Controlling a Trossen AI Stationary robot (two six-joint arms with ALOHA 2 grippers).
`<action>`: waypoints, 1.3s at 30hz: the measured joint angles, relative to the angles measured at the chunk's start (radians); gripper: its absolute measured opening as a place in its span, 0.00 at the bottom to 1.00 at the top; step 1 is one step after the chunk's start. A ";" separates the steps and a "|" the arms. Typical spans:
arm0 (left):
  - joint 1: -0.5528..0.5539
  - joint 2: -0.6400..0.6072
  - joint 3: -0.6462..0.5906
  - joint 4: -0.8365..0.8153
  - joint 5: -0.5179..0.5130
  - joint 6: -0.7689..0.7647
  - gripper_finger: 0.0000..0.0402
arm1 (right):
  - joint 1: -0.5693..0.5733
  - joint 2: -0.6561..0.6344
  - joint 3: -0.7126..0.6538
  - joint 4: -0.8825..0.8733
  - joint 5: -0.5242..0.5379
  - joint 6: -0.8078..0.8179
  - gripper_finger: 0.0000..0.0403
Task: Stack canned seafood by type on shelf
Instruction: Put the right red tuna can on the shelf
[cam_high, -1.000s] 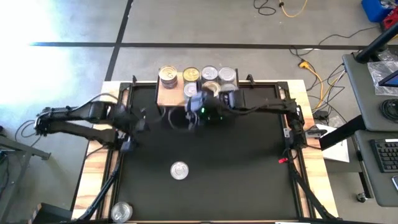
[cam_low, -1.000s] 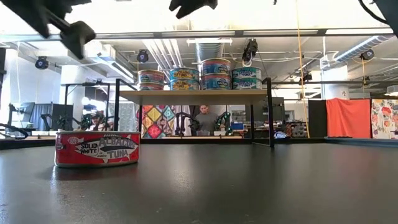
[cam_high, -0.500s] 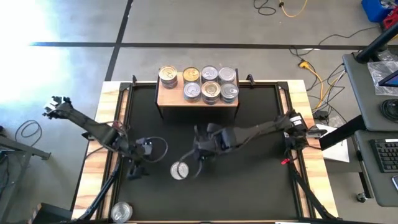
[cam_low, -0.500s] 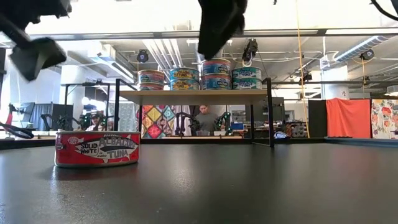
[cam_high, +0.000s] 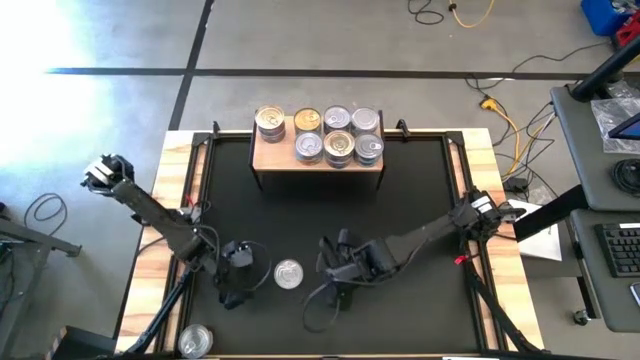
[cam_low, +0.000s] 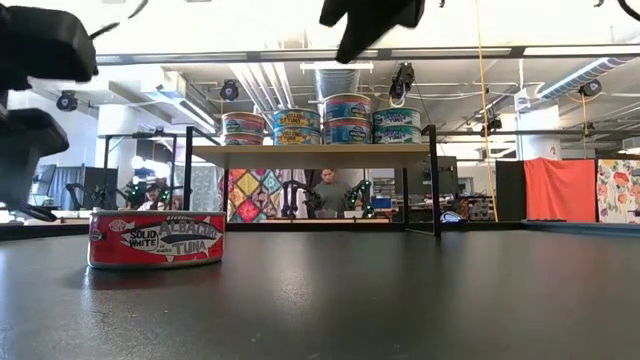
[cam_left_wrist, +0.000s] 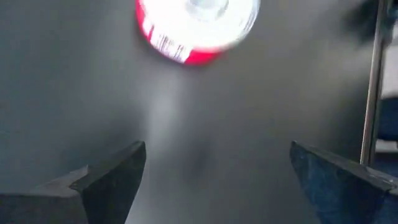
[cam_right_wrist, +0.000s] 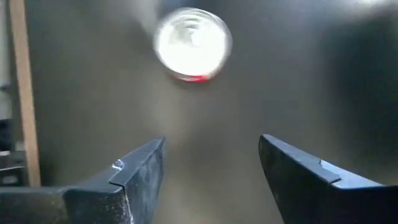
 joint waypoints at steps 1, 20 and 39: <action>-0.019 0.022 0.008 0.025 -0.050 -0.019 0.95 | 0.007 -0.001 -0.003 0.022 0.001 -0.005 0.62; -0.165 0.573 0.303 0.056 -0.497 -0.232 0.95 | -0.007 0.006 -0.095 0.210 -0.030 -0.179 0.68; -0.212 0.647 0.306 -0.057 -0.601 -0.482 0.95 | -0.103 0.219 -0.103 0.315 -0.132 -0.466 0.81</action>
